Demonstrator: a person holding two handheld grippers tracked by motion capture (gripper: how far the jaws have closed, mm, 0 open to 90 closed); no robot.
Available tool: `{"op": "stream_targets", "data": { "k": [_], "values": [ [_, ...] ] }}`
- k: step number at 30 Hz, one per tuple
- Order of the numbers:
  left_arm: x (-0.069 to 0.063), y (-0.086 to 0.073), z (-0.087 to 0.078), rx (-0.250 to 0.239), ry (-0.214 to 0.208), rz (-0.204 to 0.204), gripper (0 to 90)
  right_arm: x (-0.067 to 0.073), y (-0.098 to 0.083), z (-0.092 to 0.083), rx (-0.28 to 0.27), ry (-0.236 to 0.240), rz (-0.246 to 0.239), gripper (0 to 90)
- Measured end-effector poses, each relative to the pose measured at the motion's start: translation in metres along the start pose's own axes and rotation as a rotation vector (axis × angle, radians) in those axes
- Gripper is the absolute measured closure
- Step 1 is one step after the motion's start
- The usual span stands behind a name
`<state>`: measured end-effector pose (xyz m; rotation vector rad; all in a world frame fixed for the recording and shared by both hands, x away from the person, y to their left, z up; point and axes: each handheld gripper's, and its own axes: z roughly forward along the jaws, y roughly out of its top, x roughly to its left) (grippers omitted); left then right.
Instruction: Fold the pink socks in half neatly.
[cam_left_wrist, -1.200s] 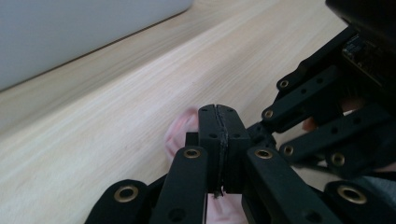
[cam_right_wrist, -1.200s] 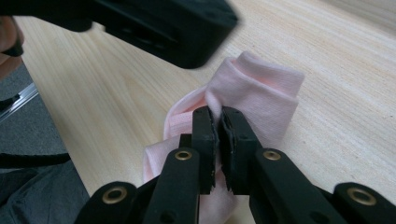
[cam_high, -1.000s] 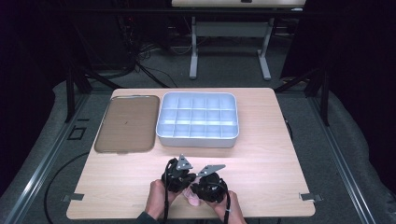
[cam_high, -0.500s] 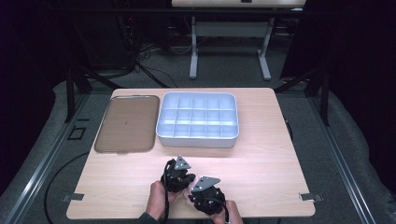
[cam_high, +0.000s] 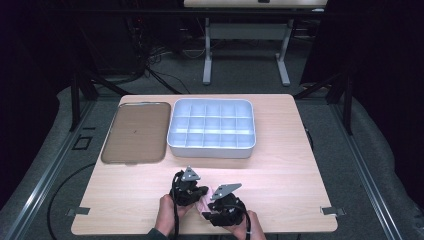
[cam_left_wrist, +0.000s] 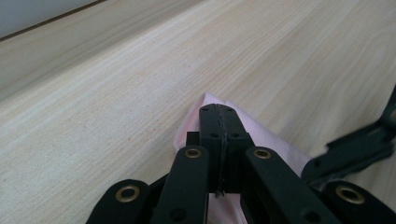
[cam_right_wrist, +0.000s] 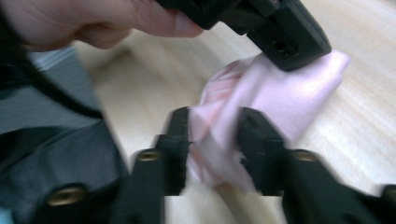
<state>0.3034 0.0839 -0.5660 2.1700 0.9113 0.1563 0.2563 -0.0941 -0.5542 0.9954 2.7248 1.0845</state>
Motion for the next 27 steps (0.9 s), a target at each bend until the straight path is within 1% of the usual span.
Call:
{"op": "stream_targets", "data": {
  "k": [1,3,4,5,6,7,8,10,11,12,14,17,19,21,22,23,25,26,27],
  "values": [
    [0.001,0.000,0.000,0.001,-0.002,0.000,90.0,-0.005,0.000,-0.004,-0.019,0.033,0.024,57.8],
    [0.001,0.000,0.000,-0.002,-0.002,-0.004,90.0,-0.021,0.000,-0.017,-0.080,0.015,0.137,57.7],
    [0.000,0.000,0.000,-0.005,0.002,-0.003,90.0,-0.026,0.000,-0.018,-0.088,-0.001,0.176,57.7],
    [0.000,0.000,0.000,-0.001,0.002,0.000,90.0,-0.033,0.002,-0.017,-0.083,-0.026,0.219,57.5],
    [0.000,0.000,0.000,0.000,0.004,-0.001,90.0,-0.037,0.002,-0.014,-0.083,-0.022,0.241,57.1],
    [-0.001,0.000,0.001,-0.001,0.006,-0.001,90.0,-0.039,0.004,-0.010,-0.064,-0.017,0.259,53.4],
    [-0.002,0.000,0.001,0.001,0.013,-0.001,90.0,-0.038,0.005,-0.006,-0.051,-0.023,0.264,51.0],
    [-0.002,0.000,0.001,0.001,0.017,0.001,90.0,-0.036,0.008,0.004,-0.023,-0.018,0.266,45.0],
    [-0.002,0.001,0.001,0.002,0.018,0.001,90.0,-0.033,0.009,0.007,-0.001,-0.027,0.260,43.4],
    [-0.002,0.000,0.000,0.002,0.017,-0.005,90.0,-0.029,0.010,0.011,-0.011,-0.037,0.258,43.8],
    [-0.003,0.001,0.000,0.004,0.022,0.002,90.0,-0.024,0.013,0.016,-0.003,-0.055,0.239,42.5],
    [-0.003,0.000,0.000,0.005,0.026,0.000,90.0,-0.021,0.015,0.020,0.011,-0.072,0.228,40.6],
    [-0.002,0.000,0.000,0.002,0.019,-0.008,90.0,-0.019,0.017,0.022,0.027,-0.099,0.224,38.4],
    [-0.002,-0.001,0.000,-0.006,0.020,-0.016,90.0,-0.017,0.020,0.023,0.047,-0.117,0.196,39.2],
    [-0.002,-0.001,0.000,-0.007,0.018,-0.019,90.0,-0.015,0.020,0.024,0.038,-0.115,0.203,41.6],
    [-0.002,-0.001,0.000,-0.007,0.019,-0.018,90.0,-0.016,0.021,0.025,0.046,-0.109,0.193,41.9],
    [-0.002,-0.001,0.000,-0.006,0.018,-0.019,90.0,-0.016,0.022,0.026,0.060,-0.093,0.210,44.5],
    [-0.002,-0.001,0.000,-0.005,0.017,-0.019,90.0,-0.018,0.023,0.026,0.071,-0.089,0.207,44.4],
    [-0.001,-0.001,0.000,-0.005,0.017,-0.020,90.0,-0.018,0.024,0.027,0.079,-0.082,0.218,44.7]
  ]
}}
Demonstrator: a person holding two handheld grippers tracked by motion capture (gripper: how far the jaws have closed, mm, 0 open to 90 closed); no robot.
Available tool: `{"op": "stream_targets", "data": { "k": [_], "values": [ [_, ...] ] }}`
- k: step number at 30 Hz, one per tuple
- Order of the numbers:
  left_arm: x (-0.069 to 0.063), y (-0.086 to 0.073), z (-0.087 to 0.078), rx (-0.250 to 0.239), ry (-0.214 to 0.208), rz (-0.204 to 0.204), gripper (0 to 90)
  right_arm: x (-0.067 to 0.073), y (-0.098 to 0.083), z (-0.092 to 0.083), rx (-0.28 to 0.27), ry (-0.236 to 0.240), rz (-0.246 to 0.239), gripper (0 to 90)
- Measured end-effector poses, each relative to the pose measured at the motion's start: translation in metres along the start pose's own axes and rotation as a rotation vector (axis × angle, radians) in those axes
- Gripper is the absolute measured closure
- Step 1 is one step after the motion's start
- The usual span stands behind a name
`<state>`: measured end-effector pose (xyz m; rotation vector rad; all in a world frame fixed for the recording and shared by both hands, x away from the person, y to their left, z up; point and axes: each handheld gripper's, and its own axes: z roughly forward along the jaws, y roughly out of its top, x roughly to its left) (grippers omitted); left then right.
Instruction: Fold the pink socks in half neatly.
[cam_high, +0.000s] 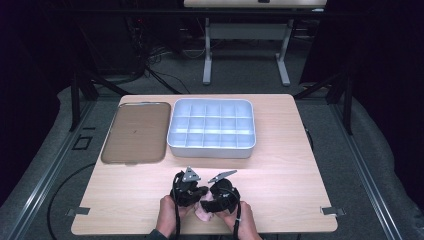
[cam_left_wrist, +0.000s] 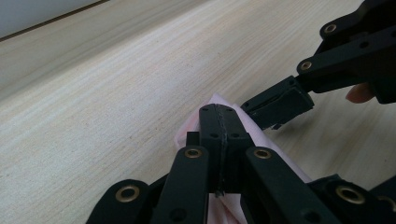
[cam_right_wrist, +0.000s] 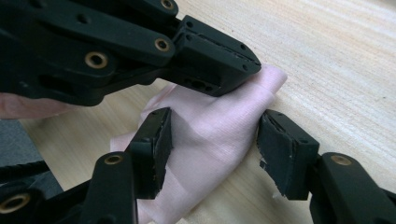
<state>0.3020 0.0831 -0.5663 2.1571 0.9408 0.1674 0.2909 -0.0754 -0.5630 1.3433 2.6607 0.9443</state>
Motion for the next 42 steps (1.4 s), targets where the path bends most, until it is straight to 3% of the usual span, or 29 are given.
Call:
{"op": "stream_targets", "data": {
  "k": [1,6,15,21,24,31,36,42],
  "values": [
    [0.000,0.000,0.000,0.000,0.000,-0.001,90.0,0.000,0.001,0.001,0.000,0.013,0.015,45.6],
    [0.002,-0.001,-0.001,-0.004,-0.009,-0.012,90.0,-0.002,0.003,0.001,0.015,0.027,-0.007,50.5],
    [0.006,-0.005,-0.003,-0.026,-0.015,-0.028,90.0,-0.010,0.007,0.001,0.054,0.092,0.007,62.4],
    [0.004,-0.008,-0.006,-0.048,0.016,-0.012,89.8,-0.012,0.009,0.002,0.059,0.122,-0.014,69.1],
    [0.001,-0.010,-0.008,-0.082,0.072,0.009,88.9,-0.011,0.009,0.002,0.054,0.125,-0.025,71.7],
    [0.015,-0.013,-0.024,-0.128,0.130,-0.042,74.7,-0.012,0.008,0.001,0.045,0.122,-0.052,73.8],
    [0.036,-0.027,-0.039,-0.106,0.187,-0.125,54.1,-0.013,0.007,0.001,0.033,0.132,-0.048,74.0],
    [0.054,-0.047,-0.051,-0.078,0.249,-0.157,30.3,-0.015,0.004,0.002,0.020,0.148,-0.041,73.8]
  ]
}}
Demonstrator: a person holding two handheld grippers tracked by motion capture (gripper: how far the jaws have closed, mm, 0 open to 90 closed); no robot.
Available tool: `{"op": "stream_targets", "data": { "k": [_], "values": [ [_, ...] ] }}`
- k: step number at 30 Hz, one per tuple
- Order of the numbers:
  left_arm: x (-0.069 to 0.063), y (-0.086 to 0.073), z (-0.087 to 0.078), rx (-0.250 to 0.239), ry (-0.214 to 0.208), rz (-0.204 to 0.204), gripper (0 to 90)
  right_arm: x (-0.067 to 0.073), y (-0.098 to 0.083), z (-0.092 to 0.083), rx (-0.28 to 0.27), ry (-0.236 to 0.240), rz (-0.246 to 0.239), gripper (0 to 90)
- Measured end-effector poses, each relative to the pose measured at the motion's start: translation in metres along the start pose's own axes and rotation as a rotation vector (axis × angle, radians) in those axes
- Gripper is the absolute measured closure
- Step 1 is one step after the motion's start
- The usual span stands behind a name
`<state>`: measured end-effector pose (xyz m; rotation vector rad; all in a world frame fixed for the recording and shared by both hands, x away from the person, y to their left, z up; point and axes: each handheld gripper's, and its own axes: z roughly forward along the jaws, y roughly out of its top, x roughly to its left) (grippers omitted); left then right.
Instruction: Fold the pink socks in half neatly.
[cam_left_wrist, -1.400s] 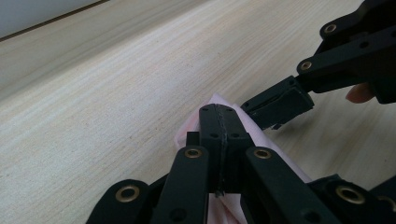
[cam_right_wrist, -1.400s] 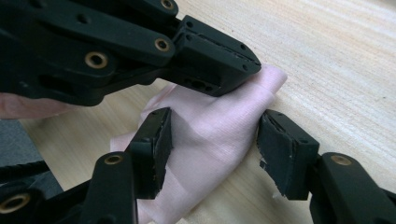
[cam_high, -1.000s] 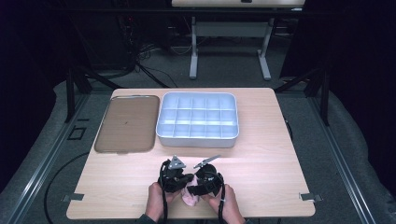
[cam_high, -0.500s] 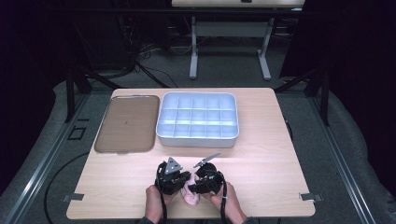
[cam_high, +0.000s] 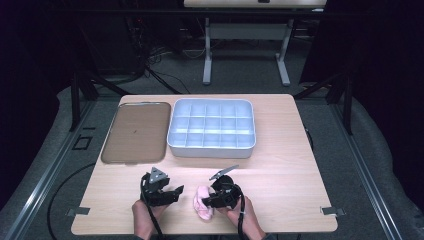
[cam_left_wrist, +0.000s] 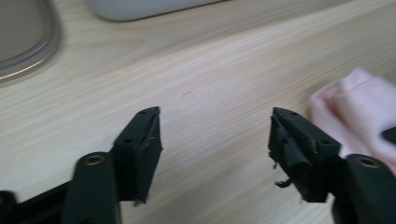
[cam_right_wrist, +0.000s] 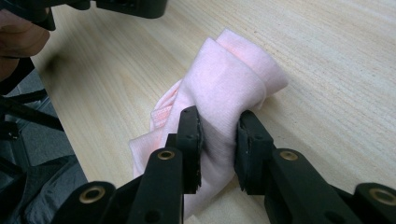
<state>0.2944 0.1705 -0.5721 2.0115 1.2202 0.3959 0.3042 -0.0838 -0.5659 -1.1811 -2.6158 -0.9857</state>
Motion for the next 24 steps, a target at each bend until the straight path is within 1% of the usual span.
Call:
{"op": "stream_targets", "data": {
  "k": [3,4,7,10,13,15,16,17,20,22,24],
  "values": [
    [0.008,-0.007,-0.002,0.008,0.025,-0.009,23.7,-0.001,0.000,0.000,-0.003,0.001,-0.004,73.8],
    [0.009,-0.009,-0.003,0.007,0.034,-0.009,22.8,-0.001,-0.001,0.001,-0.014,0.004,-0.006,73.8],
    [0.016,-0.016,-0.003,0.016,0.046,-0.023,19.7,-0.001,-0.002,0.000,-0.018,0.003,-0.009,73.8],
    [0.018,-0.018,-0.004,0.011,0.055,-0.019,17.8,-0.002,-0.002,0.000,-0.021,0.012,-0.006,73.8],
    [0.021,-0.020,-0.003,-0.005,0.054,-0.005,16.7,-0.002,-0.002,0.000,-0.015,0.008,-0.017,73.9],
    [0.023,-0.023,-0.003,-0.030,0.056,-0.003,16.7,-0.002,-0.003,0.000,-0.021,0.008,-0.017,73.9],
    [0.024,-0.023,-0.003,-0.033,0.058,-0.003,16.8,-0.002,-0.004,0.001,-0.036,0.014,-0.012,73.9],
    [0.025,-0.024,-0.003,-0.038,0.057,0.000,16.7,-0.003,-0.005,0.000,-0.038,0.017,-0.008,73.9],
    [0.024,-0.024,-0.003,-0.033,0.058,0.009,16.1,-0.004,-0.006,0.000,-0.042,0.025,-0.006,73.9],
    [0.023,-0.024,-0.002,-0.034,0.067,0.017,15.9,-0.004,-0.006,0.001,-0.053,0.029,-0.003,73.9],
    [0.021,-0.024,-0.001,-0.030,0.081,0.034,15.9,-0.005,-0.007,0.001,-0.056,0.032,0.001,73.9]
  ]
}}
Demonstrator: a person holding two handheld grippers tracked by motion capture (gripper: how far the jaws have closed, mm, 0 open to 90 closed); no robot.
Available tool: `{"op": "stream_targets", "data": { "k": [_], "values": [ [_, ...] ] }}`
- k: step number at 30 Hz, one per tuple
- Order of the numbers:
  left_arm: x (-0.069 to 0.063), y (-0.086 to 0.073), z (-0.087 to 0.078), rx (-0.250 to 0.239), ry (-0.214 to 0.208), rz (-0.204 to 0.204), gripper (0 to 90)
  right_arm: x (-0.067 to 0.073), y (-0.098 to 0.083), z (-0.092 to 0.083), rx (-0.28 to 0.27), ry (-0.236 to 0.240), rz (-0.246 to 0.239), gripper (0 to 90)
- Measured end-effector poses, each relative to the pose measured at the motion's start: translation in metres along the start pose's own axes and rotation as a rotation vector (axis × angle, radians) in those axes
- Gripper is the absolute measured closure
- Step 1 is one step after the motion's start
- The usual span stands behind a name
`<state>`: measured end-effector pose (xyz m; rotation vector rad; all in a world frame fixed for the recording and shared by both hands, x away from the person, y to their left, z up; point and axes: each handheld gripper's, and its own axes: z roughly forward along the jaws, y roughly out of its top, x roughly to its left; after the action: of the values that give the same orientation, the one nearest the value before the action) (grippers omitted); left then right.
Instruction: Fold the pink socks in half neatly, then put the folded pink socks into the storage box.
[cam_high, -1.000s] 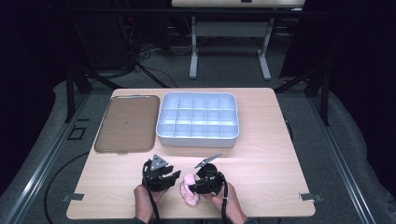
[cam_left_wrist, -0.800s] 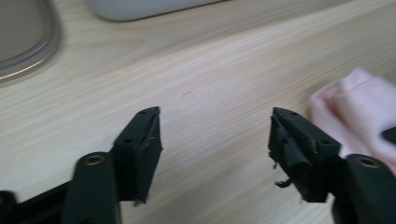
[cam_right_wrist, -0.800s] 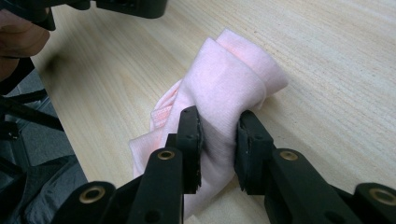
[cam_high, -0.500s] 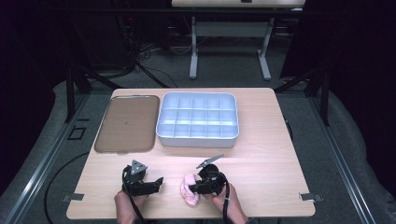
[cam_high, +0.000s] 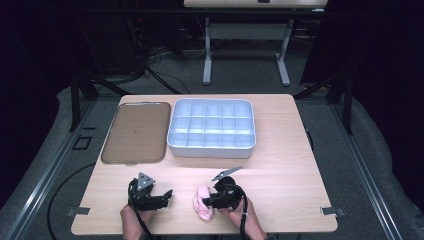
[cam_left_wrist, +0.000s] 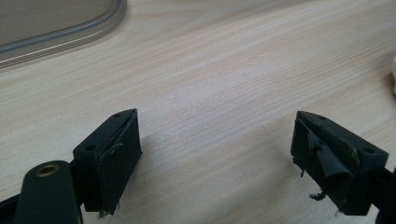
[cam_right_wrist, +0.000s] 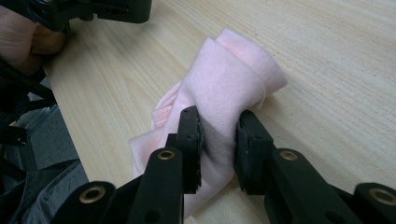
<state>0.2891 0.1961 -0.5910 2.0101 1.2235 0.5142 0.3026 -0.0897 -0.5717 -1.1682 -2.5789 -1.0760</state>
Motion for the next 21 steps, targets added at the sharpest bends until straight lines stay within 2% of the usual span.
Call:
{"op": "stream_targets", "data": {
  "k": [3,17,21],
  "values": [
    [-0.0036,0.0004,0.0012,0.014,0.020,0.022,15.6,-0.0004,0.0001,-0.0002,0.004,-0.001,-0.008,73.9],
    [-0.0037,0.0013,0.0021,0.018,0.026,0.017,13.6,-0.0022,-0.0034,-0.0006,-0.021,0.015,-0.002,74.1],
    [-0.0033,0.0013,0.0023,0.013,0.025,0.011,14.5,-0.0008,-0.0028,-0.0012,-0.019,0.009,-0.021,75.1]
  ]
}}
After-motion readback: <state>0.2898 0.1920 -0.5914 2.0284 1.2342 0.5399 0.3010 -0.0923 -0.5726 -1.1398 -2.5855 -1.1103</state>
